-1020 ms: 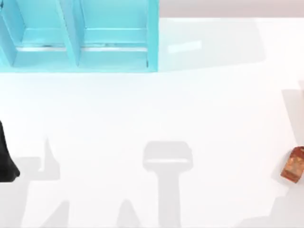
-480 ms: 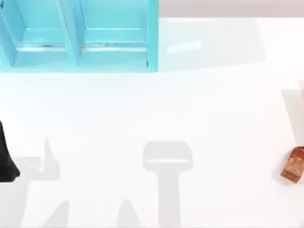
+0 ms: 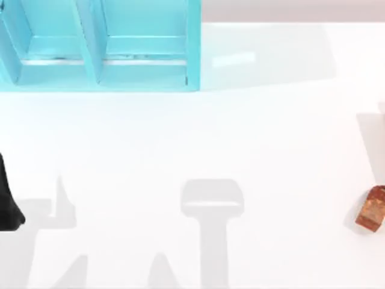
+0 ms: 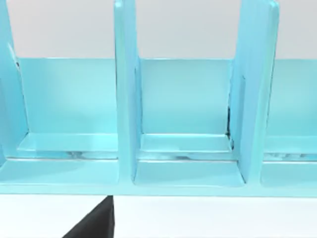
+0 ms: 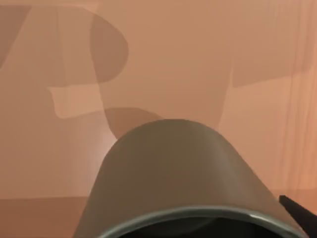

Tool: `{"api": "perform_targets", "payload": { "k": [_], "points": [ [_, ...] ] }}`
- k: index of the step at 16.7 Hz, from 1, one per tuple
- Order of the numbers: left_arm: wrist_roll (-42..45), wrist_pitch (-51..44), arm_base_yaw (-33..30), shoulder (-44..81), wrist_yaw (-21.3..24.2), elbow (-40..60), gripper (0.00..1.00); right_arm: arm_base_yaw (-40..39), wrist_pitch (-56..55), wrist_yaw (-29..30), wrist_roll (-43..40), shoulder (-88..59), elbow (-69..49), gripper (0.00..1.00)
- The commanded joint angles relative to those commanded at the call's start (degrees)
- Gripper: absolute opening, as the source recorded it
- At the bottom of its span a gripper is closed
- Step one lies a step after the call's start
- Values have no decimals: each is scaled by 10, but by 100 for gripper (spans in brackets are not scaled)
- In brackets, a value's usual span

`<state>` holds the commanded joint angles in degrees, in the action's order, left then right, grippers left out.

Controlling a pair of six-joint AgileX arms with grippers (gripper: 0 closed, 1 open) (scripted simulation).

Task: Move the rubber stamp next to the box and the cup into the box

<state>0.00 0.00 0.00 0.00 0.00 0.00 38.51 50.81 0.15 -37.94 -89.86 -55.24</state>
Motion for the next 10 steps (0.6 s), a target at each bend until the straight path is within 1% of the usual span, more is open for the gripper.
{"api": "perform_targets", "payload": {
  "k": [5,10],
  "points": [
    [0,0,0,0,0,0,100,-1,-17,-1,1,-4,15,0],
    [0,0,0,0,0,0,100,-1,-17,-1,1,-4,15,38]
  ]
}}
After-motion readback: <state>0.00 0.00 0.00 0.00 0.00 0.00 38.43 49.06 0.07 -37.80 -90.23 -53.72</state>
